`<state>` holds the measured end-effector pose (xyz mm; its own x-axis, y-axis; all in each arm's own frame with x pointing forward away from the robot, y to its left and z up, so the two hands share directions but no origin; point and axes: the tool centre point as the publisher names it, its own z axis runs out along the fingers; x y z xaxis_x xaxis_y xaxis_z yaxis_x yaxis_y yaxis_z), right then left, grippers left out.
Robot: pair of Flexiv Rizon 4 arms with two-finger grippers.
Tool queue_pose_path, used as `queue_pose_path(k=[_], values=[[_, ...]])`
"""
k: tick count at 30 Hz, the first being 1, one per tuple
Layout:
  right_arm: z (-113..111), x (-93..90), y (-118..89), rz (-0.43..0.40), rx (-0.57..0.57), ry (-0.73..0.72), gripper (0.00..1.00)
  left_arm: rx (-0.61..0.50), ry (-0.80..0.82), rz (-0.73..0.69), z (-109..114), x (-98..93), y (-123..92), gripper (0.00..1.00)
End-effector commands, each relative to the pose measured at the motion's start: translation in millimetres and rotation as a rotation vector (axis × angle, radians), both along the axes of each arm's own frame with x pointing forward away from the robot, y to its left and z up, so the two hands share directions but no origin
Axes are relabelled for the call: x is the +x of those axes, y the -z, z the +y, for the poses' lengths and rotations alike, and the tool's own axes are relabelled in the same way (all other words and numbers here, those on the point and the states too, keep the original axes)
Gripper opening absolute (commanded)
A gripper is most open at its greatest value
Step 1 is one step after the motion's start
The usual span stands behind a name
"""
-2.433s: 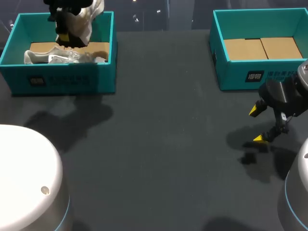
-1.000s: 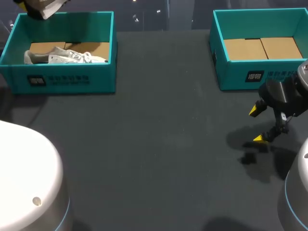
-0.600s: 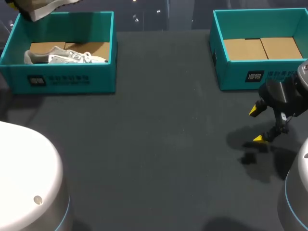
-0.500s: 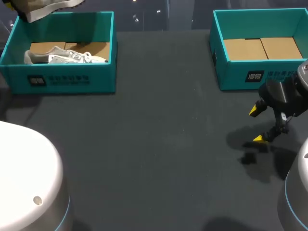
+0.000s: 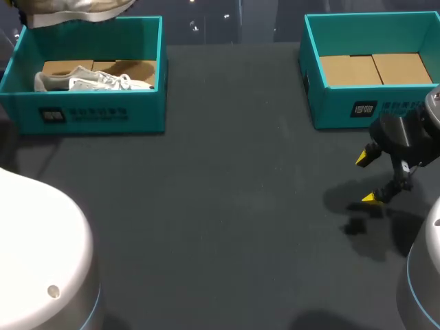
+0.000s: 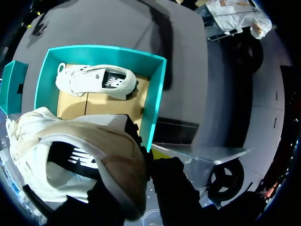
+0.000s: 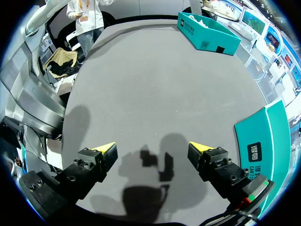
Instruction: Take the shoe out of the shoebox, open the shoe tongue, remove and reinsert the insole, then place the shoe into the shoebox
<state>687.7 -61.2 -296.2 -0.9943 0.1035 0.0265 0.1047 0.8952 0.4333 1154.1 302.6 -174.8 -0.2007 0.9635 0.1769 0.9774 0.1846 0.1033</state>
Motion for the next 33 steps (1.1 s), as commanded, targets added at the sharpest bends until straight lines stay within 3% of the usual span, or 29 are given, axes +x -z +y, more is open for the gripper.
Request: queue_pose_path(k=[1,4,15,24,33], values=[[1,-1.6,0,-0.003,-0.003,0.002,1.00,0.014,0.040,-0.015,2,5.2,11,0.00],[1,-1.6,0,-0.003,-0.003,0.002,1.00,0.057,0.113,0.004,7,6.4,23,0.00],[1,-1.6,0,-0.003,-0.003,0.002,1.00,0.057,0.113,0.004,7,6.4,23,0.00],[1,-1.6,0,-0.003,-0.003,0.002,1.00,0.041,0.127,0.020,1,13.6,76,0.00],[1,-1.6,0,-0.003,-0.003,0.002,1.00,0.039,0.151,0.041,-3,19.7,101,0.00]])
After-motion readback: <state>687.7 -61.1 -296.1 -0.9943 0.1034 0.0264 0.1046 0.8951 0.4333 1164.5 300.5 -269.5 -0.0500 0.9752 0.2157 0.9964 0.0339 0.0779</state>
